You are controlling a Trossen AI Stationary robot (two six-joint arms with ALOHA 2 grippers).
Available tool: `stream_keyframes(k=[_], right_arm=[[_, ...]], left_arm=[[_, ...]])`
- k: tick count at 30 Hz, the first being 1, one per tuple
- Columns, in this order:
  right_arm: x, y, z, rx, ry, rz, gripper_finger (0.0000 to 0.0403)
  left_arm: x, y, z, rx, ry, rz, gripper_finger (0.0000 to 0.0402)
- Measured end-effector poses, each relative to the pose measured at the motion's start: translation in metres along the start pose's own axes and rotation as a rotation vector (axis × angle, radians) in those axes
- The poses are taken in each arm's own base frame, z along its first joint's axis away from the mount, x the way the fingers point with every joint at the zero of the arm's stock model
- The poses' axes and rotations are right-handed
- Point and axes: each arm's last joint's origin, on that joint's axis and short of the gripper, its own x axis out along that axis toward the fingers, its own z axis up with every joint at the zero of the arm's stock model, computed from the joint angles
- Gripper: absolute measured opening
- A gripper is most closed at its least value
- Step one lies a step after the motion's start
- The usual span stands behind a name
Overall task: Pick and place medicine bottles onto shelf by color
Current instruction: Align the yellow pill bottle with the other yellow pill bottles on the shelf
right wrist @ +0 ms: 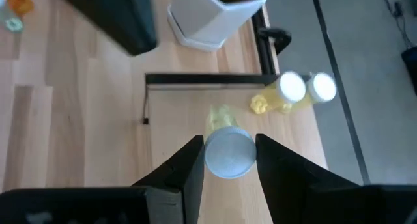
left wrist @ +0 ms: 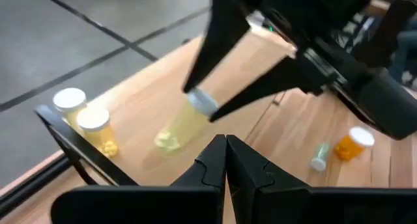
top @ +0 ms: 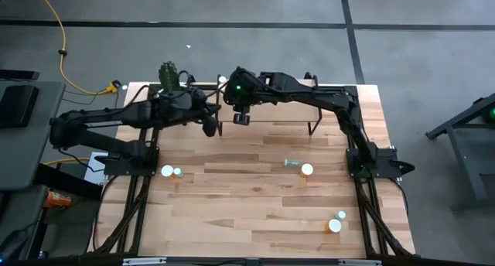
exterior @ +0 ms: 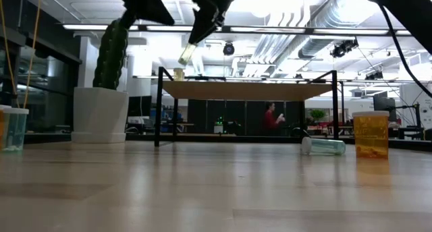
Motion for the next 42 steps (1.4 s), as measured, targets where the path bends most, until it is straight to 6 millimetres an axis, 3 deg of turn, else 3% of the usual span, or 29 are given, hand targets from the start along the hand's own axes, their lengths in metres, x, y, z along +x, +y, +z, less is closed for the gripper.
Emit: stream_keyframes(k=[7,14,25,34,42], right_arm=[[0.005,-0.011,-0.004,0.068,-0.001,0.016,0.0122],[0.006,-0.017,-0.001,0.083,-0.051,0.025,0.0122],[0.006,-0.017,0.0,0.084,-0.067,0.042,0.0122],[0.007,-0.022,-0.002,0.093,-0.059,0.031,0.0122],[0.006,-0.021,-0.001,0.091,-0.072,0.052,0.0122]], left_arm=[[0.029,0.007,-0.003,-0.007,0.036,0.049,0.0],[0.045,0.009,-0.003,-0.018,0.029,0.069,0.0],[0.048,0.008,-0.006,-0.006,0.062,0.063,0.0],[0.022,0.017,0.007,0.006,-0.076,0.232,0.0],[0.042,0.022,0.001,-0.02,-0.003,0.204,0.0]])
